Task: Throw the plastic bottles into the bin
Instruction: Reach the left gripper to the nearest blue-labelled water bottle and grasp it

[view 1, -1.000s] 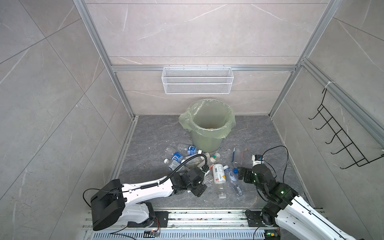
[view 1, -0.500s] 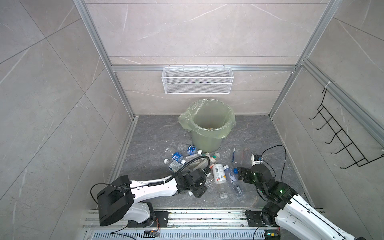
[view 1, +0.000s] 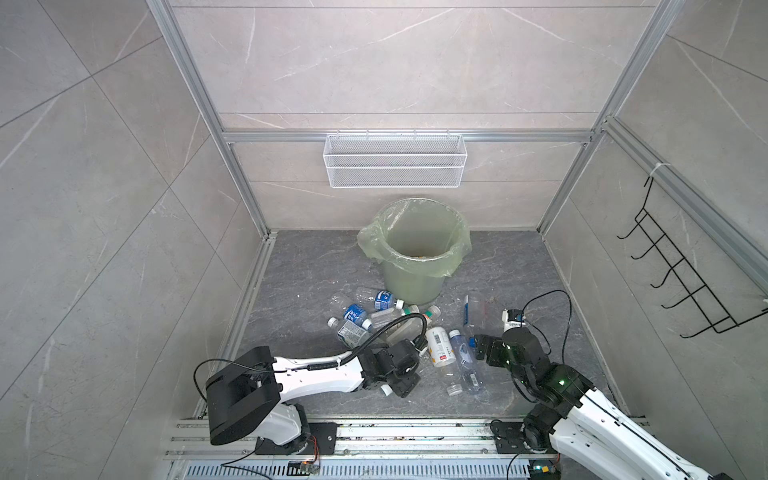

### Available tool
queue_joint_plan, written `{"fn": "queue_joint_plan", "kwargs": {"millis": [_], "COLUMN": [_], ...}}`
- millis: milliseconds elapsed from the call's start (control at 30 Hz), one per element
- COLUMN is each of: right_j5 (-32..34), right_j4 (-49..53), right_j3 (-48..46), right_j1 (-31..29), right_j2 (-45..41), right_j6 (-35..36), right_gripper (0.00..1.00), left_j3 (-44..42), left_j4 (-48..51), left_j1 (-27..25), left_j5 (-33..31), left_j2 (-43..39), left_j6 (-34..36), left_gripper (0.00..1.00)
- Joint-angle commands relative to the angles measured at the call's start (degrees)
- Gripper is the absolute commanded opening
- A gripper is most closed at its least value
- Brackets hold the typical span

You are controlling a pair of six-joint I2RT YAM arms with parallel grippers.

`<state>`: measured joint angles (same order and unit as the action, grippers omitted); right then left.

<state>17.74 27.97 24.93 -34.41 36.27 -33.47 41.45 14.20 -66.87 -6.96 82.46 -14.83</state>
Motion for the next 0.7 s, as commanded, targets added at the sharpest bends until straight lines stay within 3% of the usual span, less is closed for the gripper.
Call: {"fn": "queue_joint_plan", "kwargs": {"millis": [0, 433, 667], "right_j5": [-0.16, -0.07, -0.20], "right_j4": [-0.97, -0.91, -0.92], "right_j3": [-0.23, -0.27, -0.36], "right_j1": [0.00, 0.04, 0.05], "right_j2": [-0.15, -0.23, -0.49], "right_j6": [-0.19, -0.19, -0.19], "right_gripper": [0.99, 0.99, 0.98], "left_j3": [-0.09, -1.90, -3.49], "left_j4": [0.86, -0.40, -2.09], "left_j1": [-0.19, -0.19, -0.28], "left_j5": [-1.04, -1.50, -1.04], "left_j2": [1.13, 0.95, -1.47], "left_j6": [-1.80, -3.10, -3.26], "left_gripper": [0.73, 0.72, 0.57]}}
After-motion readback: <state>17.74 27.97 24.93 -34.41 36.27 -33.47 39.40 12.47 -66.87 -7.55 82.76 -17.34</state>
